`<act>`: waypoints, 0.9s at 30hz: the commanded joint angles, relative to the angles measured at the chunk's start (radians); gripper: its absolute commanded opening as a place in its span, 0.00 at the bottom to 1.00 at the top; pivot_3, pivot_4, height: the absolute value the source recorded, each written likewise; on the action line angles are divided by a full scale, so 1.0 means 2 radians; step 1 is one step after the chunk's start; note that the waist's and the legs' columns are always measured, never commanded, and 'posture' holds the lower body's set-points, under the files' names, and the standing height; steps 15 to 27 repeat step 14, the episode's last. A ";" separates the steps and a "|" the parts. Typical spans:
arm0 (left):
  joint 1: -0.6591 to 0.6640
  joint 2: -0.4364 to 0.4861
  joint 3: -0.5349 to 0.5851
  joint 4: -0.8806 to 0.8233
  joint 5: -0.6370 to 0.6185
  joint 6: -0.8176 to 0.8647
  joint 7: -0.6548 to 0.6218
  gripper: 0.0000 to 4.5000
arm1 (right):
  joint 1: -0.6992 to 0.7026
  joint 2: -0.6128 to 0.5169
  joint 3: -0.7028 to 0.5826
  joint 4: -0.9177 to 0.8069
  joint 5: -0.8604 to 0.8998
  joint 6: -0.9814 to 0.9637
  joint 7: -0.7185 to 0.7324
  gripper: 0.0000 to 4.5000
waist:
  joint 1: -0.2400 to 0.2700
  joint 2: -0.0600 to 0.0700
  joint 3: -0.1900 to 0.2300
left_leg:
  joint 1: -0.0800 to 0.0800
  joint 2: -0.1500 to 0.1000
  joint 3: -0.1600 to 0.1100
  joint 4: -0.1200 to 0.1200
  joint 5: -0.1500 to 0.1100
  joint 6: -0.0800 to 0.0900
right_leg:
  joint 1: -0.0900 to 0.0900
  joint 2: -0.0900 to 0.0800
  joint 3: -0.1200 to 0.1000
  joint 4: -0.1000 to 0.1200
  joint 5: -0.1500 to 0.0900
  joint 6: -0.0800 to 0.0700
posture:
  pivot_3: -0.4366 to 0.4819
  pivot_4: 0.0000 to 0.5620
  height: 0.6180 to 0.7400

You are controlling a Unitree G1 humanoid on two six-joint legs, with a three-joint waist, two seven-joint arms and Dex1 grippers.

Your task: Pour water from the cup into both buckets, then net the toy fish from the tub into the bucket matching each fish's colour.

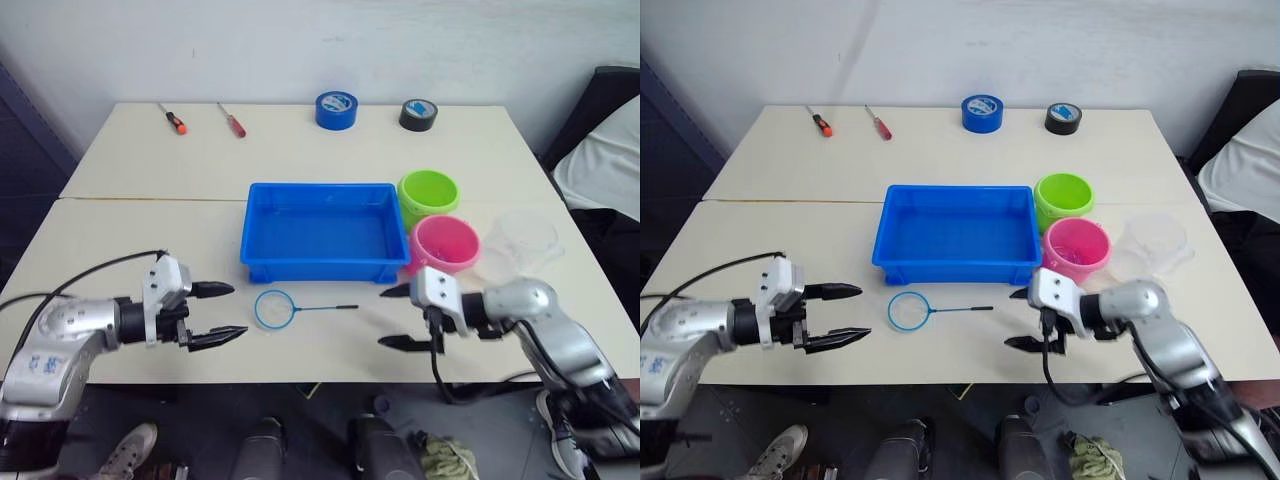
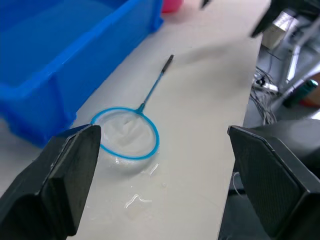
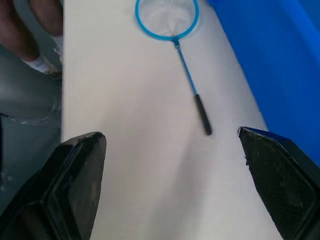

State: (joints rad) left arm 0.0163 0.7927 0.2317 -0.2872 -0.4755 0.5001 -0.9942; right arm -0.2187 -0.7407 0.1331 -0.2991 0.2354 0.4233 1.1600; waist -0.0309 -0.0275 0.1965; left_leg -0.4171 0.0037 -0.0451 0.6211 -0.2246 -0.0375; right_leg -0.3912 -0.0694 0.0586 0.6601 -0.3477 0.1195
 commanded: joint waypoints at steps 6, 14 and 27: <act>0.141 -0.074 0.037 -0.035 0.037 -0.007 0.121 0.98 | 0.138 0.020 -0.038 -0.104 0.031 0.040 -0.092 0.99 | 0.002 0.000 0.000 | 0.007 0.000 0.000 -0.002 -0.001 0.000 | 0.009 -0.001 0.000 -0.005 -0.001 -0.002 | 0.48 0.27 0.95; 0.157 -0.096 0.041 -0.033 0.023 -0.017 0.131 0.98 | 0.165 0.025 -0.036 -0.074 0.026 0.007 -0.109 0.99 | 0.004 -0.002 -0.001 | 0.007 -0.001 0.000 -0.004 0.000 0.001 | 0.010 -0.003 0.000 -0.009 -0.004 -0.010 | 0.48 0.27 0.95; 0.157 -0.096 0.041 -0.033 0.023 -0.017 0.131 0.98 | 0.165 0.025 -0.036 -0.074 0.026 0.007 -0.109 0.99 | 0.004 -0.002 -0.001 | 0.007 -0.001 0.000 -0.004 0.000 0.001 | 0.010 -0.003 0.000 -0.009 -0.004 -0.010 | 0.48 0.27 0.95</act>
